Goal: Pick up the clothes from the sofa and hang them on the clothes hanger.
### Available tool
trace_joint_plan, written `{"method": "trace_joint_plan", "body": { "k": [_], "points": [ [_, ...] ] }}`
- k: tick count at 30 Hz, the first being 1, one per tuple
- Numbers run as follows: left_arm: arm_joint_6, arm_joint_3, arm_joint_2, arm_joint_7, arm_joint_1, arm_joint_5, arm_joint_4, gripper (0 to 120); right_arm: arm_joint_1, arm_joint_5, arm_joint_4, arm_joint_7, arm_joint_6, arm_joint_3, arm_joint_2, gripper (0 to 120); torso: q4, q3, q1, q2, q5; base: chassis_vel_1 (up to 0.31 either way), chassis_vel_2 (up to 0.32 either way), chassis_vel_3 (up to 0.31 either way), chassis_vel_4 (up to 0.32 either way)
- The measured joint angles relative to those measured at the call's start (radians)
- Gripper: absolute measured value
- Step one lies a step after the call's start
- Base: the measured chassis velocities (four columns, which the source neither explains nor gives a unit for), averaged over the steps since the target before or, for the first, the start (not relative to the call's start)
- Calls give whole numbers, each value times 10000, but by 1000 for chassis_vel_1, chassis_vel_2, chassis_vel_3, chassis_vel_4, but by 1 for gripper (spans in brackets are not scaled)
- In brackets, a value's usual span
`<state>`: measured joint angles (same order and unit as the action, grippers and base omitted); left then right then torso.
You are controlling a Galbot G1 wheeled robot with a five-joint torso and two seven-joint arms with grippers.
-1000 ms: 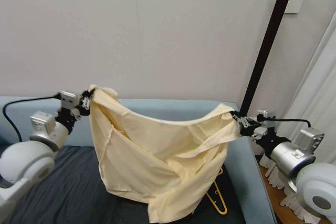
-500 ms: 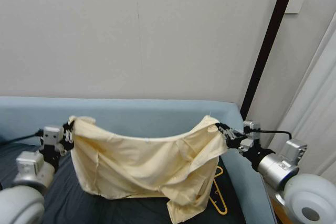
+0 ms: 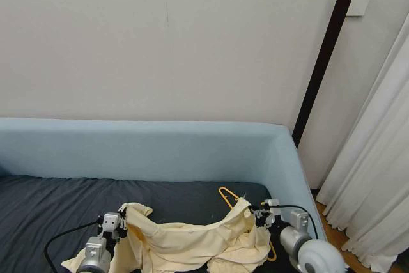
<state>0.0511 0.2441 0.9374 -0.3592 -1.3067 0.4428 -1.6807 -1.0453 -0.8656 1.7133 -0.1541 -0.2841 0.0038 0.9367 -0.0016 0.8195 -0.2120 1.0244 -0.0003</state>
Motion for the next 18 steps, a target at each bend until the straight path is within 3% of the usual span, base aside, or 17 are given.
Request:
{"method": "trace_joint_plan", "body": {
  "k": [4,8,13,16,18],
  "points": [
    [-435,-362,201,147,576,-206,1189,0,41,333,-491,43,55,-186,360,0,2,-1,0,0,2,0,0,0,0],
    [-594,-674,274,338,733,-222,1499,0,3,426,-645,52,54,-185,278,0,1,-1,0,0,0,0,0,0,0],
    [-680,-973,270,682,625,-370,1522,1,-48,603,-697,53,-28,-188,202,4,-2,-1,0,0,1,0,0,0,0],
    [-672,-956,141,836,450,-441,1388,5,-73,736,-697,50,-36,-185,194,12,1,-2,0,0,1,0,0,0,0],
    [-528,-753,-140,1013,114,-509,1058,15,-152,960,-556,43,-36,-157,102,22,2,-2,0,0,3,0,0,0,0]
  ]
}}
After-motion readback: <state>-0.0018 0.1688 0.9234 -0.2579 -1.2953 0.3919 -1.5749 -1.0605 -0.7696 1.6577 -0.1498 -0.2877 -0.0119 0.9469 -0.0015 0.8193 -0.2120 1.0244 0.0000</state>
